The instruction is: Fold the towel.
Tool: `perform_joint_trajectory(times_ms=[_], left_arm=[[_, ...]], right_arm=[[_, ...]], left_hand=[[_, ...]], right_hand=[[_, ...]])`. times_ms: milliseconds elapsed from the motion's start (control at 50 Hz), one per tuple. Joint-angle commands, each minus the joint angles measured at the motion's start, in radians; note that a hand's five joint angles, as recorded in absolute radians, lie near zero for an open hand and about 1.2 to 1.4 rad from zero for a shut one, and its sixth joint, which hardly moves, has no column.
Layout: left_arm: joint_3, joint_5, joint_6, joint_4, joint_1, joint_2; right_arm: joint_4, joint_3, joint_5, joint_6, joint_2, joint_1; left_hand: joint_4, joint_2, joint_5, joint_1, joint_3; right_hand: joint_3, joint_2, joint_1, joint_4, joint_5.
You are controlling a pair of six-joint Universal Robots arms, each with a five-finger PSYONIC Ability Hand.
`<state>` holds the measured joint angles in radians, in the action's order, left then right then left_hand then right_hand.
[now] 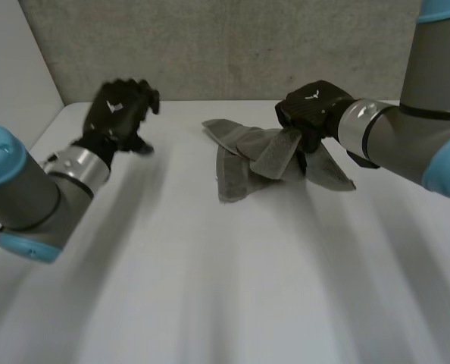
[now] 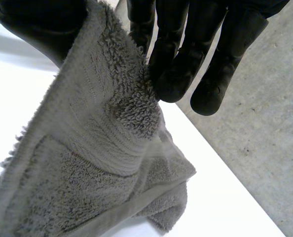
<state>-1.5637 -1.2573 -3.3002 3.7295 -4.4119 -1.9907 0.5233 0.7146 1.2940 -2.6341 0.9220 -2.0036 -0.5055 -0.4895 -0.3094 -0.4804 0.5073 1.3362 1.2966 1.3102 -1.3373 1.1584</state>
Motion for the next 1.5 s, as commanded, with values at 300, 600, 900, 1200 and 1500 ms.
perform_joint_trajectory(times_ms=[300,600,900,1200,1500], left_arm=[[0.082,-0.024,-0.022,0.001,0.137,-0.181],[0.249,-0.093,-0.007,-0.039,0.226,-0.362],[0.312,-0.094,0.137,-0.178,0.250,-0.415],[0.312,-0.229,0.151,-0.230,0.080,-0.176],[0.246,-0.073,0.148,-0.372,-0.037,0.263]], right_arm=[[-0.092,0.215,-0.001,-0.052,0.354,0.002],[-0.106,0.209,-0.051,-0.222,0.554,0.014],[-0.123,0.206,-0.041,-0.244,0.594,0.016],[-0.094,0.197,-0.044,-0.212,0.479,0.103],[0.110,0.111,-0.033,-0.032,0.442,0.126]], left_hand=[[0.251,0.235,0.229,0.226,-0.253],[0.213,0.197,0.191,0.188,-0.215],[-0.639,-0.655,-0.660,-0.664,0.637],[-0.891,-0.907,-0.912,-0.916,0.889],[-0.891,-0.907,-0.912,-0.916,0.889]], right_hand=[[0.060,0.100,0.086,-0.059,0.063],[0.060,0.100,0.086,-0.059,0.063],[0.060,0.100,0.086,-0.059,0.063],[0.060,0.100,0.086,-0.059,0.063],[0.060,0.100,0.086,-0.059,0.063]])
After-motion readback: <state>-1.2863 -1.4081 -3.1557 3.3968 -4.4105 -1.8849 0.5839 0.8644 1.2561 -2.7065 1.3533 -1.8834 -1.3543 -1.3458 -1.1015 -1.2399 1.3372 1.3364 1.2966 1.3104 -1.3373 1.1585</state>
